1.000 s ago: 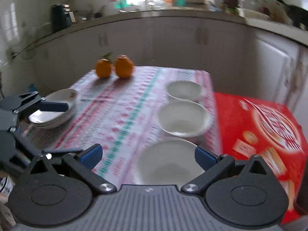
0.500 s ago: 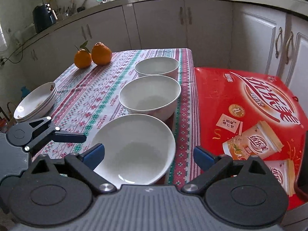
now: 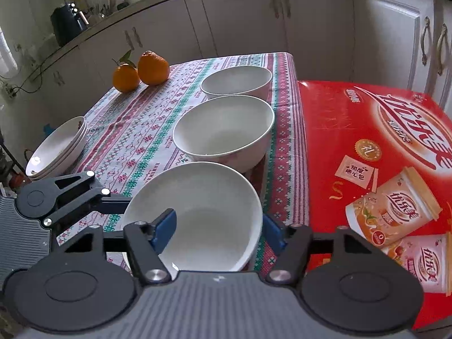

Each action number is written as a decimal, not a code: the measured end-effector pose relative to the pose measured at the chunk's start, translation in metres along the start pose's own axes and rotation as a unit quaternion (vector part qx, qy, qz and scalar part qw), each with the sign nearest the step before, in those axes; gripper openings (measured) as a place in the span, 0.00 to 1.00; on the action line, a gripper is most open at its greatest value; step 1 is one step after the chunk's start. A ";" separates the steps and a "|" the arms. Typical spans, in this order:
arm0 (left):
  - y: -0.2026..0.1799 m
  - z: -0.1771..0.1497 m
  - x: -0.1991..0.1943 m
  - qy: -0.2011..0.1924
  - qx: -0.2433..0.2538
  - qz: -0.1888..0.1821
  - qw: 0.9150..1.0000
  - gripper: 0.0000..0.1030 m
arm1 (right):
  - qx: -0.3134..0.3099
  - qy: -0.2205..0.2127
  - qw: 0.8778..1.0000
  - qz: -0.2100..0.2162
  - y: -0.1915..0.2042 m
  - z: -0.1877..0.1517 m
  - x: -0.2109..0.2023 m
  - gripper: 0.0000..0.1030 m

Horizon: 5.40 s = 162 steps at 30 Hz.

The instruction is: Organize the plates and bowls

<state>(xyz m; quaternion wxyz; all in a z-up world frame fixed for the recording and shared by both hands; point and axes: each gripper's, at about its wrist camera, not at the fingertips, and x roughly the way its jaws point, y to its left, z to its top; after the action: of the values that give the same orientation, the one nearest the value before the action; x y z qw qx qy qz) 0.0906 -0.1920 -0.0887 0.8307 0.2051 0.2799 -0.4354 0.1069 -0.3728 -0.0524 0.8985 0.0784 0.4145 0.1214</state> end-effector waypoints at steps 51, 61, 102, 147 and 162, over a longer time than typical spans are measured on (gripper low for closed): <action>0.080 -0.067 -0.097 0.033 -0.114 0.087 0.989 0.80 | -0.098 0.046 0.988 0.109 0.138 0.033 0.059 0.66; 0.085 -0.068 -0.088 0.032 -0.121 0.081 0.989 0.80 | -0.093 0.045 0.990 0.100 0.135 0.035 0.065 0.66; 0.074 -0.015 -0.121 -0.009 -0.058 0.091 0.994 0.96 | -0.108 -0.056 0.992 0.032 0.101 0.043 -0.001 1.00; 0.055 0.064 0.069 0.077 -0.128 0.128 0.980 0.79 | -0.050 -0.001 0.996 0.067 -0.045 0.098 0.074 0.63; 0.054 0.063 0.072 0.073 -0.118 0.136 0.981 0.79 | -0.056 0.018 0.996 0.071 -0.043 0.104 0.078 0.63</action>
<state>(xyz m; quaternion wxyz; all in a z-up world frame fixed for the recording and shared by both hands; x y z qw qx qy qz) 0.1877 -0.2434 -0.0826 0.8779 0.1732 0.3588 -0.2656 0.2414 -0.3962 -0.0524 0.8827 0.0555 0.4169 0.2096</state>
